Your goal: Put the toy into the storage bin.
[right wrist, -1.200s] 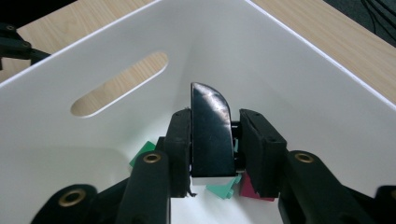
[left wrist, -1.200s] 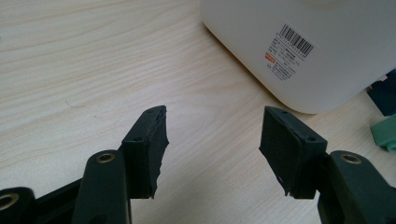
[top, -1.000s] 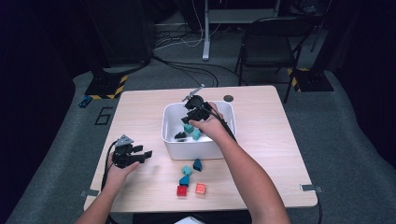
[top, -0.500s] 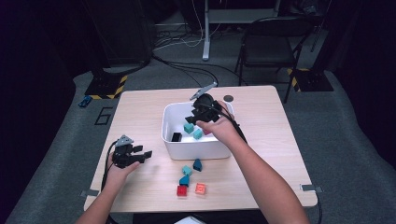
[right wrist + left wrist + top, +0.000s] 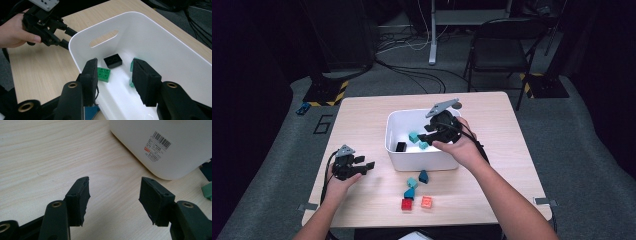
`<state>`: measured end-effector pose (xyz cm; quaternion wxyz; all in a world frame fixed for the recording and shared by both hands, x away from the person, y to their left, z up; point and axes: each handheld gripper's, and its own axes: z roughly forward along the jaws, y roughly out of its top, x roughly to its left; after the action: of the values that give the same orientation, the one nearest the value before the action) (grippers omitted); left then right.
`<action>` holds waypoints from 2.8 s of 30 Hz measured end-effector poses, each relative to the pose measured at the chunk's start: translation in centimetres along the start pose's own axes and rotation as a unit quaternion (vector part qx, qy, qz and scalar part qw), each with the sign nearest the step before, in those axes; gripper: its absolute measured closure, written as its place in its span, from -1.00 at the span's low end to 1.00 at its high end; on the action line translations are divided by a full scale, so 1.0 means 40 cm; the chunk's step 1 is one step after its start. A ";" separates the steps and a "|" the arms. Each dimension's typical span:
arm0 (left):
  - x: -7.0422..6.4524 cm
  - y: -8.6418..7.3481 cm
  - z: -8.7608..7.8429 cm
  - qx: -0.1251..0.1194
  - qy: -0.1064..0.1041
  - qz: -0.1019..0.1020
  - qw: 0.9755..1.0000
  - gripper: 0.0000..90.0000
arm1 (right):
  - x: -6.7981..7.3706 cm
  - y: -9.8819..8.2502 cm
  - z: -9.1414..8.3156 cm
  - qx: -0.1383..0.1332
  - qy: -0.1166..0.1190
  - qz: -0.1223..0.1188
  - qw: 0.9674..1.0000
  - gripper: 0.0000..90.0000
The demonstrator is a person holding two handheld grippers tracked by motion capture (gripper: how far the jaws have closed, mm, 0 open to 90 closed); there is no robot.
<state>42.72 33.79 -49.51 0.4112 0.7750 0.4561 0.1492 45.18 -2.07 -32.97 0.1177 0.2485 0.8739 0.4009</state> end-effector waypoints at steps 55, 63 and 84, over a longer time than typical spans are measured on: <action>-0.001 -0.001 0.002 0.001 0.002 0.000 1.000 -0.09 | 0.148 -0.273 0.023 -0.012 0.028 -0.007 1.000 0.21; -0.001 -0.001 0.002 0.002 0.004 0.000 1.000 -0.09 | 0.158 -0.310 0.038 -0.011 0.024 -0.005 1.000 0.21; -0.001 -0.001 0.001 0.003 0.006 -0.002 1.000 -0.09 | 0.188 -0.373 0.105 0.026 0.037 -0.018 0.999 0.12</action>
<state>42.70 33.76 -49.56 0.4064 0.7744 0.4604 0.1522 35.41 -3.67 -47.06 0.0860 0.2211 0.8918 0.3852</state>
